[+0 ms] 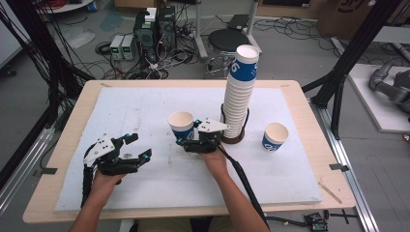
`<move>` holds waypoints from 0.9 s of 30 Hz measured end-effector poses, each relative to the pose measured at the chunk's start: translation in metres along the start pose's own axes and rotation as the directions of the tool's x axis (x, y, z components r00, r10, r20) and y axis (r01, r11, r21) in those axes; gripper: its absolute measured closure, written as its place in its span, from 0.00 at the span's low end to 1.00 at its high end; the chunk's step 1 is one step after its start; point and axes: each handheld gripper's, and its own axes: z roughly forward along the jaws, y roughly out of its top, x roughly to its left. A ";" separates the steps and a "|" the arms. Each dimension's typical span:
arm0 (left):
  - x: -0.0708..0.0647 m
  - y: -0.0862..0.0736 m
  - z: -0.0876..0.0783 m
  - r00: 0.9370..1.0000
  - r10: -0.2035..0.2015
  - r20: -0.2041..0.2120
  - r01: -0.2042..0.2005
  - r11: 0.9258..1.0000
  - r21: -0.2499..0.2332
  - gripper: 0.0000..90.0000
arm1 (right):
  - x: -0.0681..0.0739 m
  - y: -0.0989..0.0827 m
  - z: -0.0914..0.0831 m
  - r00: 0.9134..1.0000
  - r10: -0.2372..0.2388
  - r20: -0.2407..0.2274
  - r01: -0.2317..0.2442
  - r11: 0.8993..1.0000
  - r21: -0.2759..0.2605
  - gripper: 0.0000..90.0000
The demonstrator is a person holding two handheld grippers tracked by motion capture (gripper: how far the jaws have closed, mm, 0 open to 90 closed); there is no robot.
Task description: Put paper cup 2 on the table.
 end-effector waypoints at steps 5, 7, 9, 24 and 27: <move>0.001 0.000 -0.001 1.000 -0.002 -0.005 0.002 1.000 -0.001 0.20 | 0.003 -0.005 0.014 1.000 0.005 0.009 -0.006 0.999 0.042 0.29; 0.001 0.000 -0.001 1.000 -0.004 -0.004 0.004 1.000 -0.004 0.20 | 0.005 -0.005 0.019 1.000 0.012 0.009 -0.012 0.998 0.062 0.29; 0.001 0.000 -0.001 1.000 -0.004 -0.005 0.004 1.000 -0.003 0.20 | 0.007 -0.005 0.023 1.000 0.002 0.014 -0.003 0.996 0.088 0.29; 0.001 -0.001 -0.001 1.000 -0.005 -0.008 0.005 1.000 0.000 0.20 | 0.005 -0.001 0.019 0.999 -0.032 0.015 0.029 0.977 0.211 0.30; 0.001 -0.001 -0.001 1.000 -0.007 -0.010 0.007 1.000 0.001 0.20 | 0.004 -0.003 0.014 1.000 -0.029 0.010 0.026 0.973 0.228 0.30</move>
